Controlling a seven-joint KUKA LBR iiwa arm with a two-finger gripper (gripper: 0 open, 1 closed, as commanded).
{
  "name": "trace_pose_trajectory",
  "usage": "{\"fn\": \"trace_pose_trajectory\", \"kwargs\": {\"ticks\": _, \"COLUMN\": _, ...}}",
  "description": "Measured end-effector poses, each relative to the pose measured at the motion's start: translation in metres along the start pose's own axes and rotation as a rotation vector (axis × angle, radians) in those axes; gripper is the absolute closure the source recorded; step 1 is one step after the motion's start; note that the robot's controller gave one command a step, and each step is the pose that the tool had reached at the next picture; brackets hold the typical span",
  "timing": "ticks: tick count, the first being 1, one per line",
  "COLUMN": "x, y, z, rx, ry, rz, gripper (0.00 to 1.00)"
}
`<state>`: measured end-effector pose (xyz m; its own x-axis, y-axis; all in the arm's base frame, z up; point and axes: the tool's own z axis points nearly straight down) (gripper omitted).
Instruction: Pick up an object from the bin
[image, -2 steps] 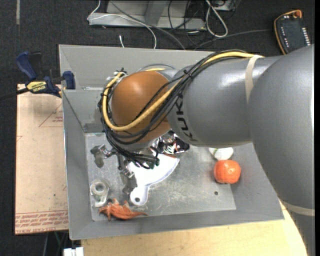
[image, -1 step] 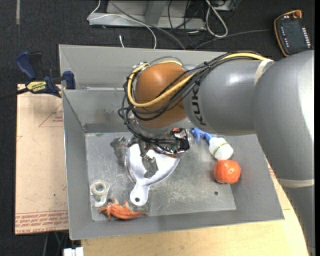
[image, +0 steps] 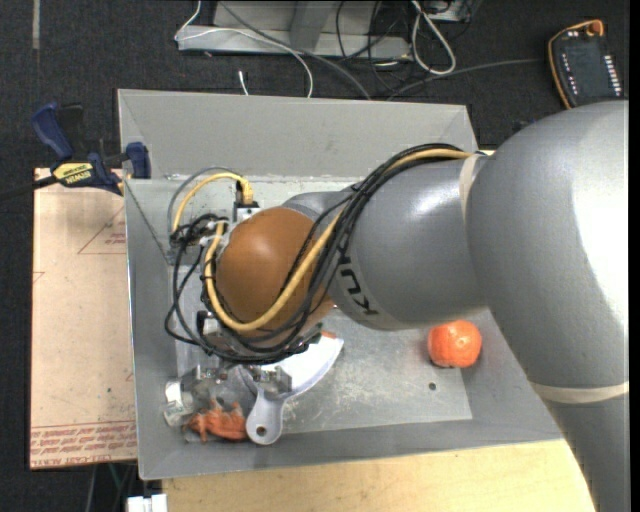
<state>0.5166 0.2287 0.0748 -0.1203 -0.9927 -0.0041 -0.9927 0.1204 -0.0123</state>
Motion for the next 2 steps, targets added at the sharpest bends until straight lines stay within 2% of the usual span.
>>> {"fn": "trace_pose_trajectory", "kwargs": {"ticks": 1, "x": 0.0436, "y": -0.1013, "z": 0.0042, "rx": -0.018, "ry": 0.004, "rz": 0.409, "gripper": 1.00}}
{"fn": "trace_pose_trajectory", "kwargs": {"ticks": 2, "x": 0.0430, "y": -0.1007, "z": 0.0041, "rx": -0.017, "ry": 0.004, "rz": 0.407, "gripper": 1.00}}
